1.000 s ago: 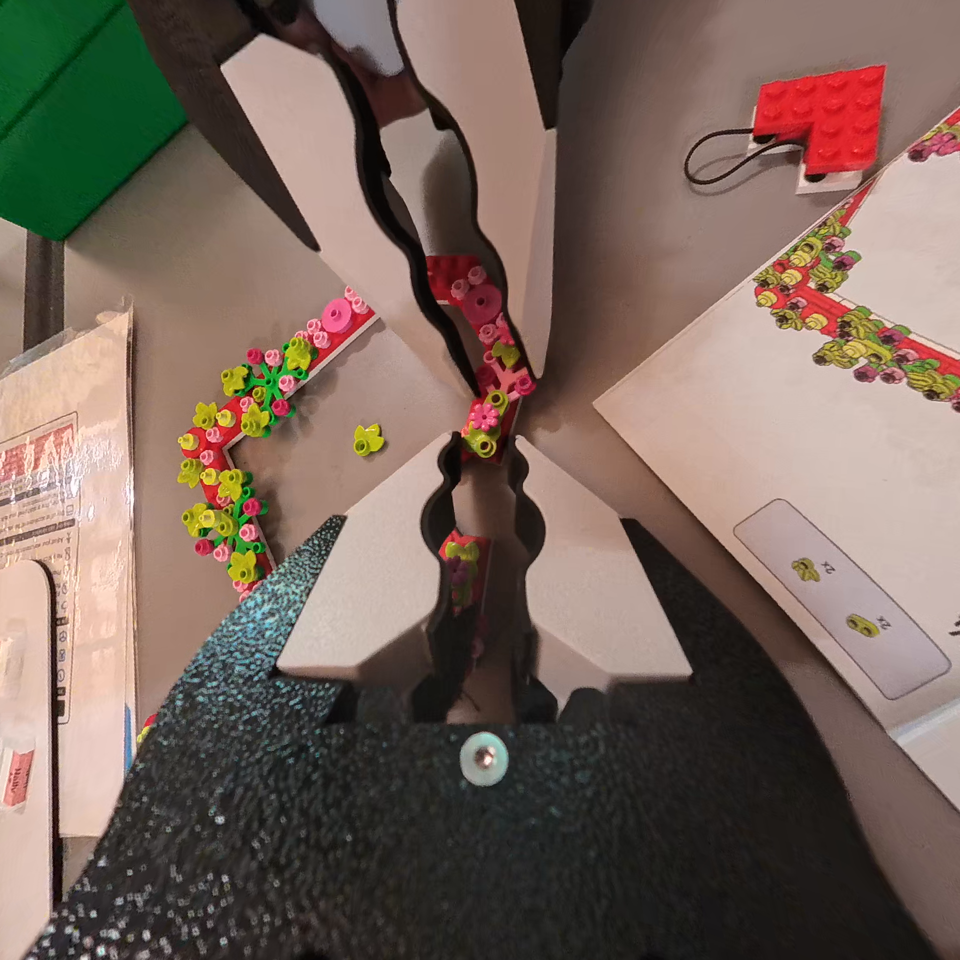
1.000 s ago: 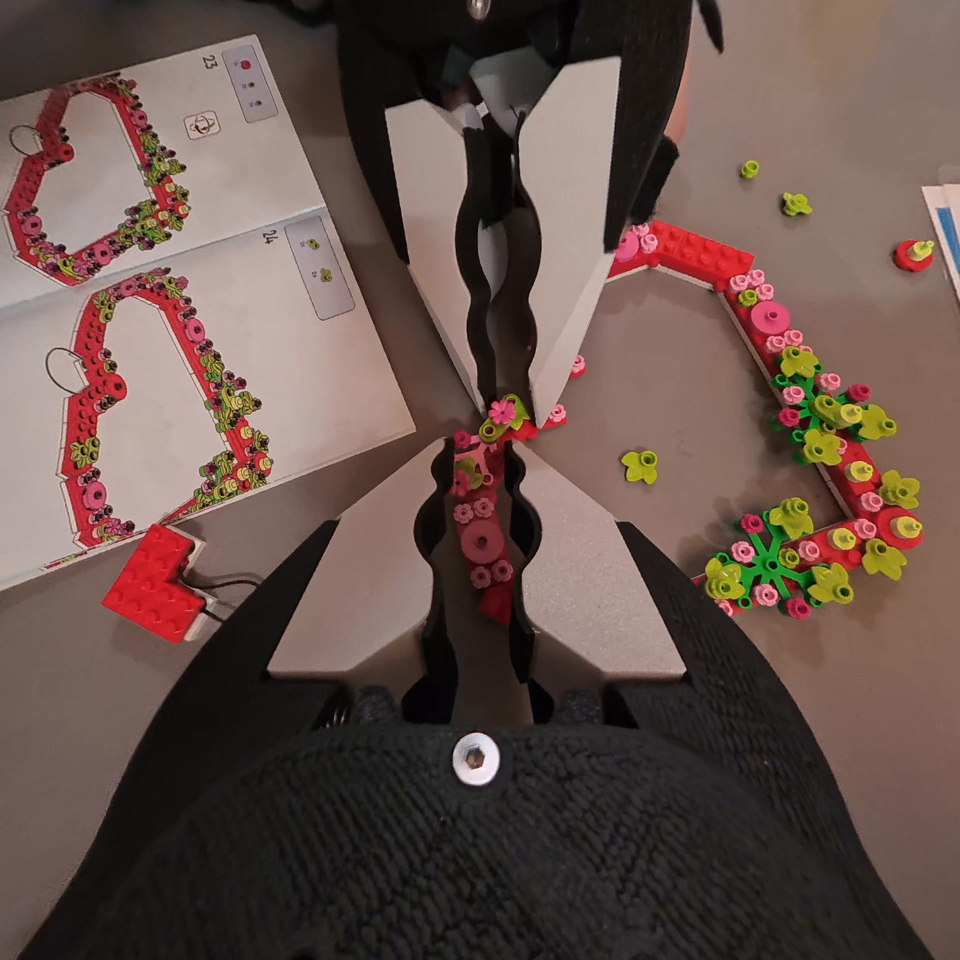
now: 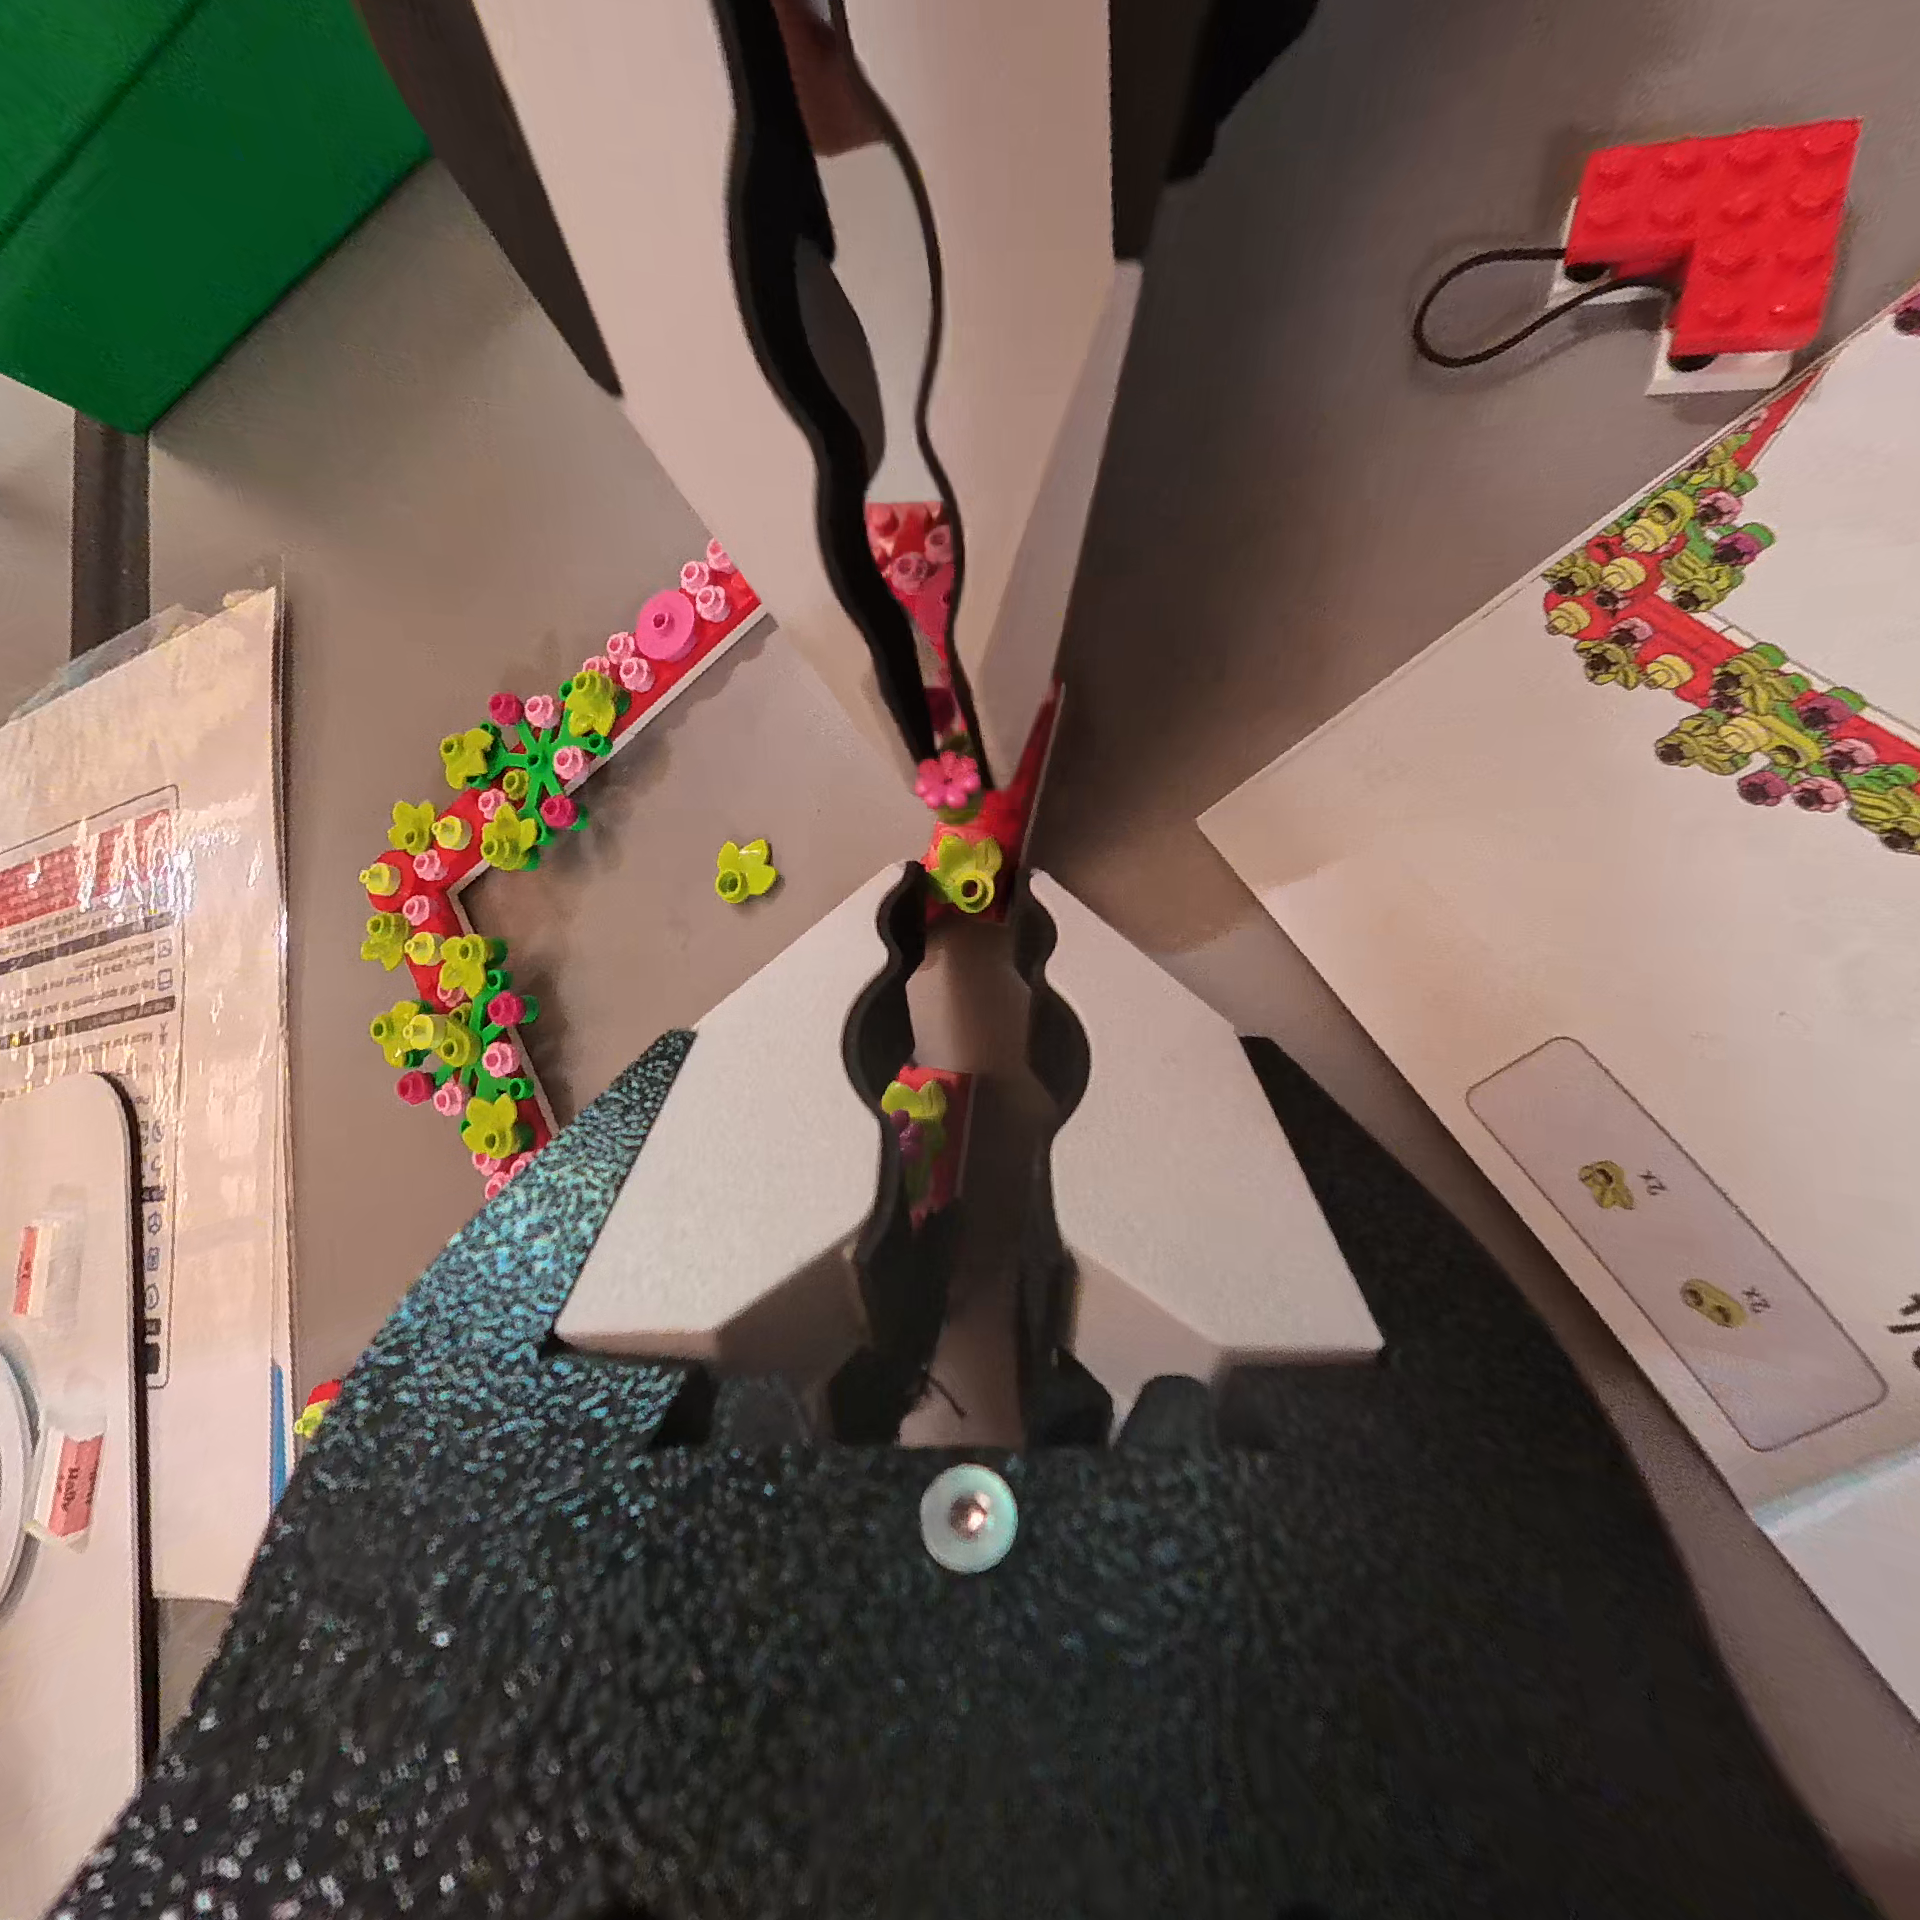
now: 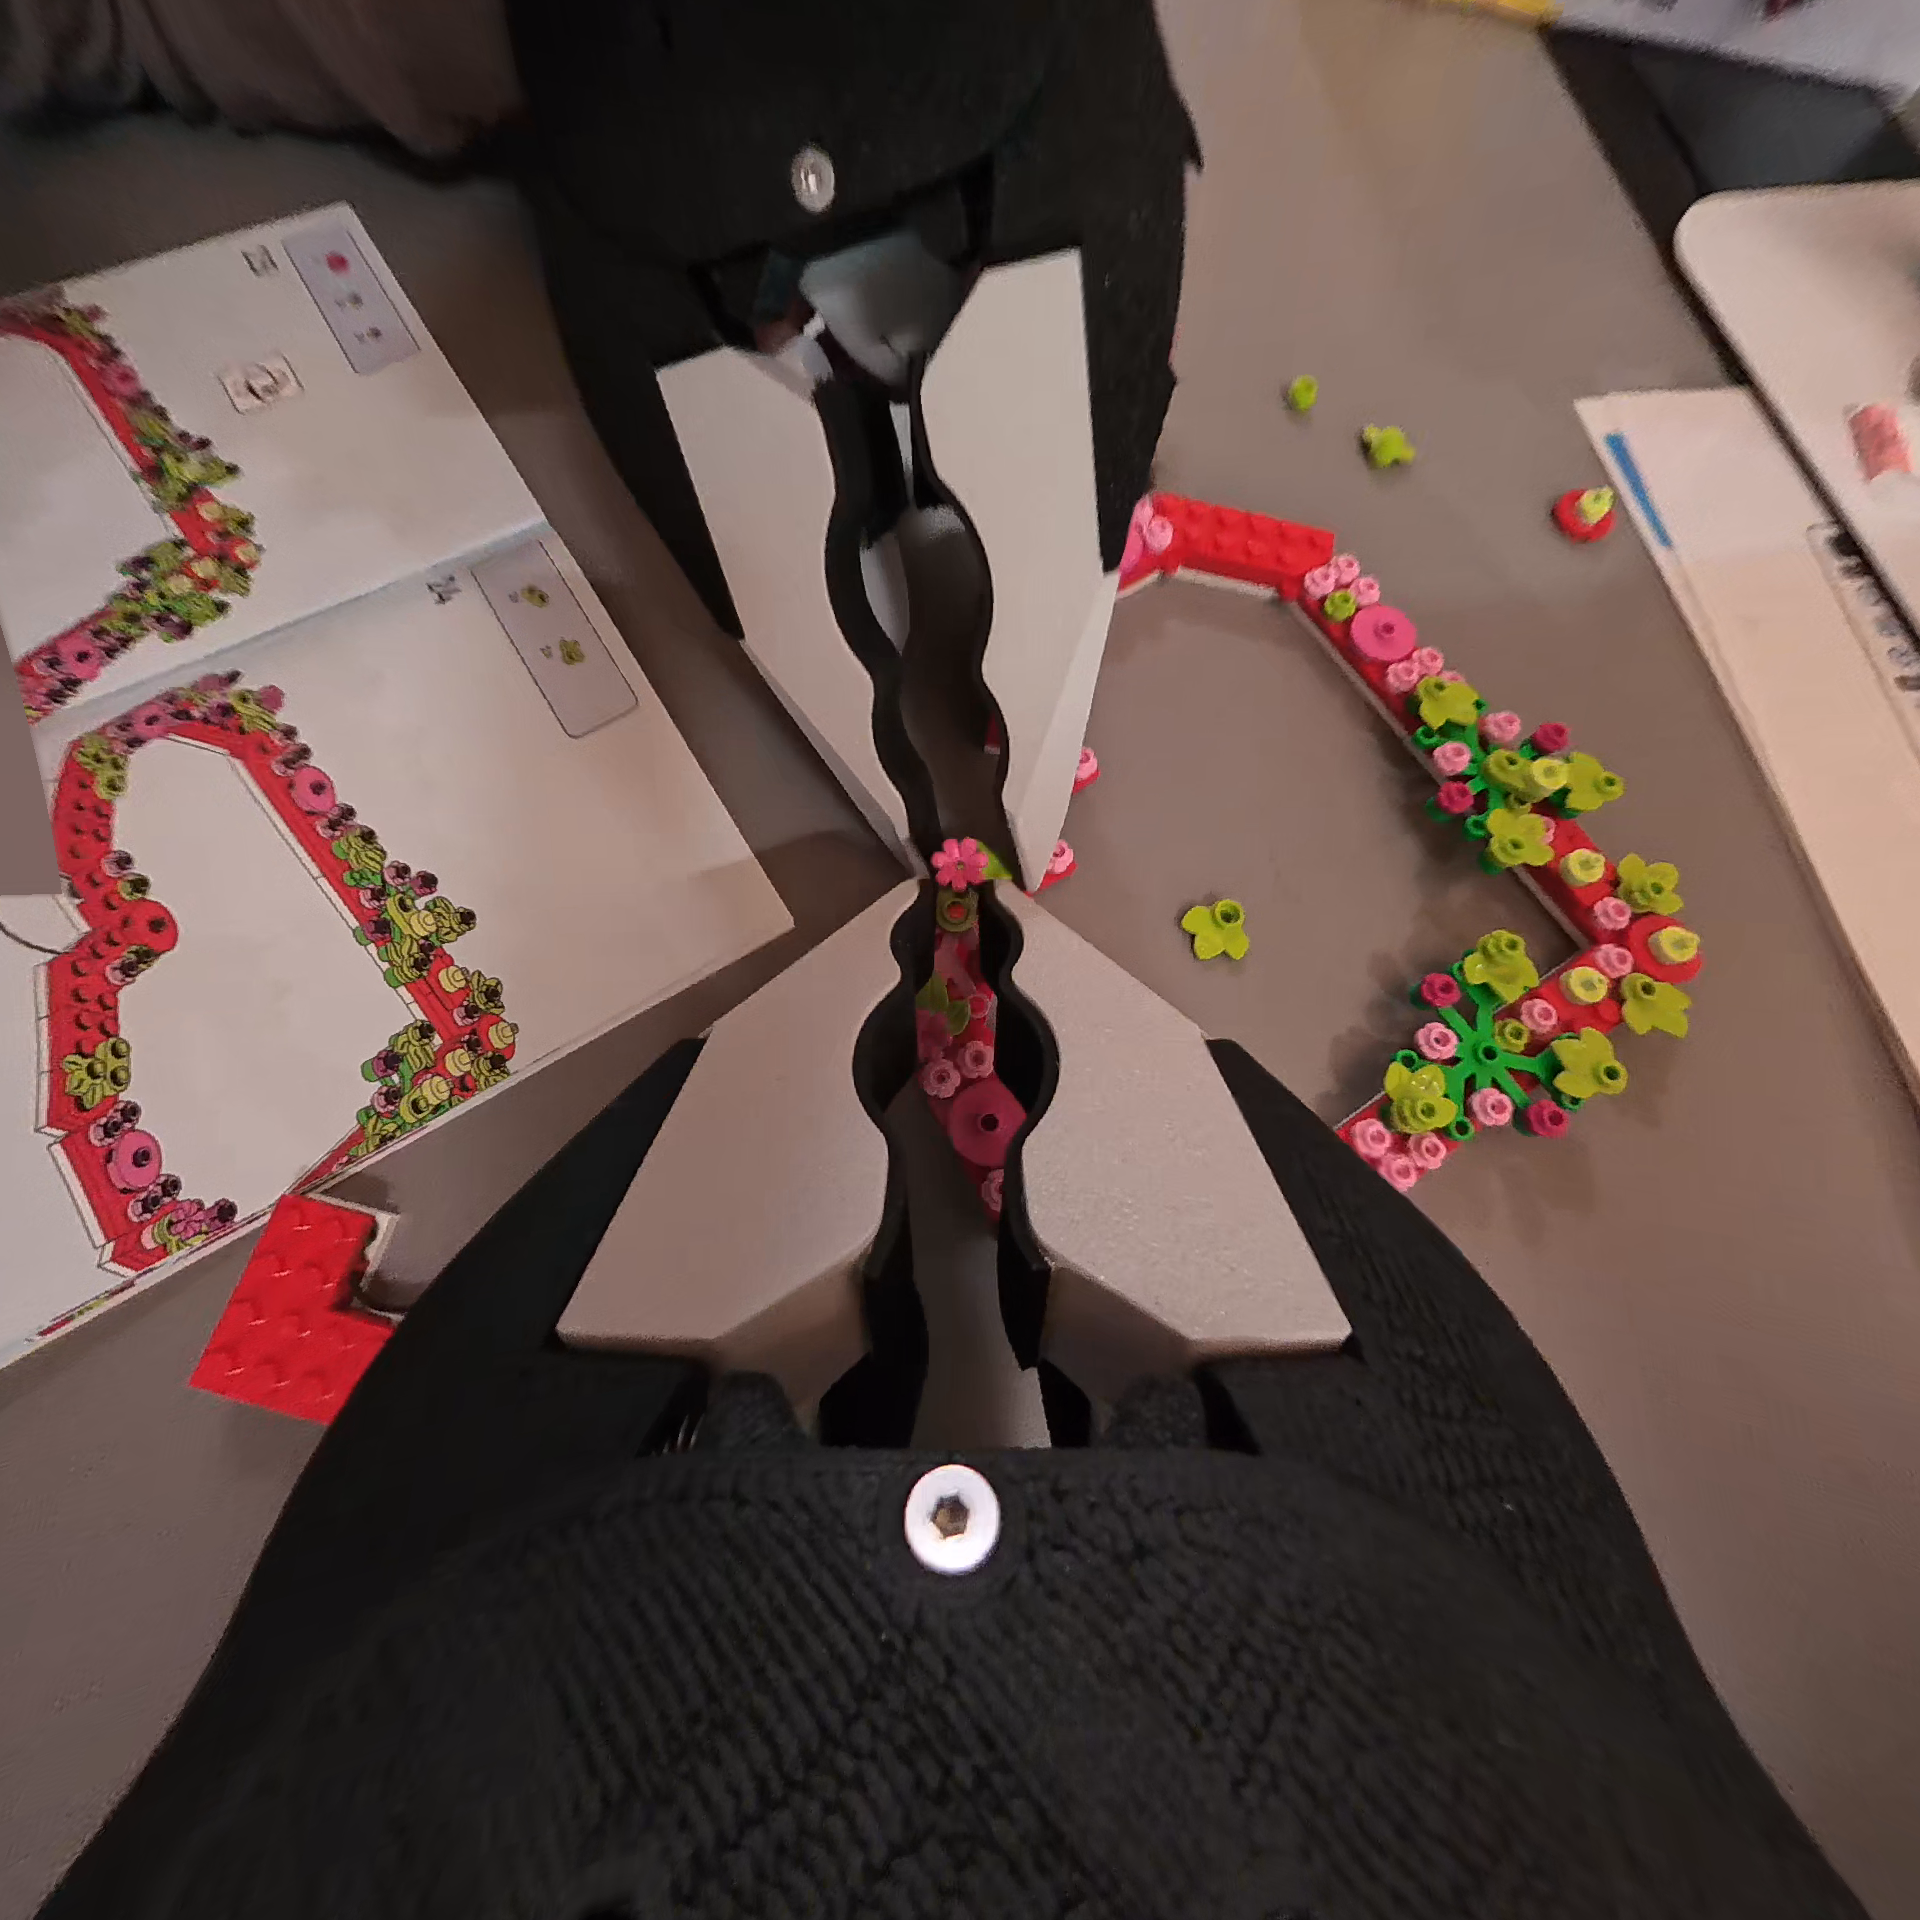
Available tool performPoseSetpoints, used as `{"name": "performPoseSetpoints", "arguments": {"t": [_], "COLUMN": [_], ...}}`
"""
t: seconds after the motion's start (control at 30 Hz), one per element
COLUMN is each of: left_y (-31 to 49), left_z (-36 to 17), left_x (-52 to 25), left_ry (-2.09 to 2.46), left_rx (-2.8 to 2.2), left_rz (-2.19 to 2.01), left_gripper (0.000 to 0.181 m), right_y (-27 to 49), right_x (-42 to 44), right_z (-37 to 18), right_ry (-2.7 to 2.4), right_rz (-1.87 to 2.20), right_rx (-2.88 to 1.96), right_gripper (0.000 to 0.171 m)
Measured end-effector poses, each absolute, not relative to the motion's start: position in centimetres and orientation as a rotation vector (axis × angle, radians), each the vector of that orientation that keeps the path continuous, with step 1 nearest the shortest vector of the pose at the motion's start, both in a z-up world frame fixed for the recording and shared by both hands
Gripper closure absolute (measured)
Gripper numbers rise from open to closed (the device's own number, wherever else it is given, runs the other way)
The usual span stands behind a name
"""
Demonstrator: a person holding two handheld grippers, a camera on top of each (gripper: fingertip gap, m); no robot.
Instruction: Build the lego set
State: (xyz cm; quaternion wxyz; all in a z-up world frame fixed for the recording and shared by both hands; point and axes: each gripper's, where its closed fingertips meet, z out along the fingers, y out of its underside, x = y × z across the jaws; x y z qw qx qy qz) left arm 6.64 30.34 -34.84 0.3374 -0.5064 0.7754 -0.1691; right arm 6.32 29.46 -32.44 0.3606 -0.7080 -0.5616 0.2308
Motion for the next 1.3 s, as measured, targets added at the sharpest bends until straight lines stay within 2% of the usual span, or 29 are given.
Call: {"name": "performPoseSetpoints", "arguments": {"t": [0.03,0.23,0.43,0.67,0.87,1.03,1.17,1.3], "left_y": [30.3,30.3,30.3,30.3,30.3,30.2,29.1,28.3], "left_z": [-34.8,-34.9,-34.9,-34.8,-34.8,-34.7,-34.1,-33.7], "left_x": [6.6,6.6,6.6,6.6,6.7,6.9,7.8,8.7], "left_ry": [2.022,2.019,2.019,2.017,2.017,2.029,1.996,1.978], "left_rx": [-1.319,-1.324,-1.327,-1.324,-1.324,-1.275,-1.270,-1.220], "left_rz": [-0.436,-0.435,-0.441,-0.436,-0.426,-0.413,-0.507,-0.532], "left_gripper": [0.165,0.166,0.166,0.165,0.165,0.165,0.135,0.139], "right_y": [29.5,29.4,28.7,27.7,27.6,28.2,28.5,28.2], "right_x": [6.4,8.0,14.4,16.7,16.9,13.7,11.7,10.7], "right_z": [-32.0,-30.1,-32.6,-34.4,-35.1,-32.3,-32.2,-32.9], "right_ry": [-1.437,-1.479,-1.780,-1.869,-1.867,-1.786,-1.834,-1.870], "right_rz": [0.613,0.677,0.436,0.403,0.406,0.524,0.500,0.538], "right_rx": [-1.801,-1.756,-1.992,-2.139,-2.187,-1.987,-1.845,-1.805], "right_gripper": [0.165,0.165,0.165,0.164,0.145,0.141,0.140,0.141]}}
